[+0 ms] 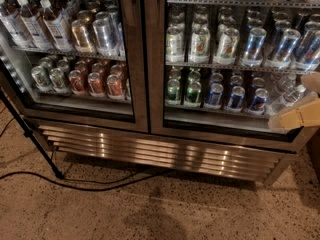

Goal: Open right fridge door

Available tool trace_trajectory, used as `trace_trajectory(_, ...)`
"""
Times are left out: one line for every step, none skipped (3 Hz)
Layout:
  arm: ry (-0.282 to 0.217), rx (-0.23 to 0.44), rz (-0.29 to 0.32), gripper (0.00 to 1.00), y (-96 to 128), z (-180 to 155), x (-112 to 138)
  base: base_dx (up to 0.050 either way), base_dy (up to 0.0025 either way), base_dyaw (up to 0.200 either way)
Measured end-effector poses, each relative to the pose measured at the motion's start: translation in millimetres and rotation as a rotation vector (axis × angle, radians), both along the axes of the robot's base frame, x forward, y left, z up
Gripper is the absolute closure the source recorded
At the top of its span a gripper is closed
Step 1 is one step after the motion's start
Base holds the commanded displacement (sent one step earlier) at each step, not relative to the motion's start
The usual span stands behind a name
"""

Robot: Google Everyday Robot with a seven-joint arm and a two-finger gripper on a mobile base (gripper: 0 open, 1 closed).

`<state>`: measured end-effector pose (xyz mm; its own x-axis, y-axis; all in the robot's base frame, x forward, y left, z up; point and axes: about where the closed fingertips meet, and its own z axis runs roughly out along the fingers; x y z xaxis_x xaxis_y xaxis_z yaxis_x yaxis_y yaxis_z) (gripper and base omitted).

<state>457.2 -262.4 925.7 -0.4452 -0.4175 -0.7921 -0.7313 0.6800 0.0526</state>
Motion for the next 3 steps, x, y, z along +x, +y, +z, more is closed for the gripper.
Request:
trace_trajectory(-0.122,0.033,0.093,0.0,28,38,-5,0.0,0.0,0.0)
trace_trajectory(-0.287,0.087,0.199,0.0,51,77,-14,0.0,0.0,0.0)
trace_trajectory(-0.433,0.137,0.264,0.0,59,110,-28,0.0,0.0,0.0)
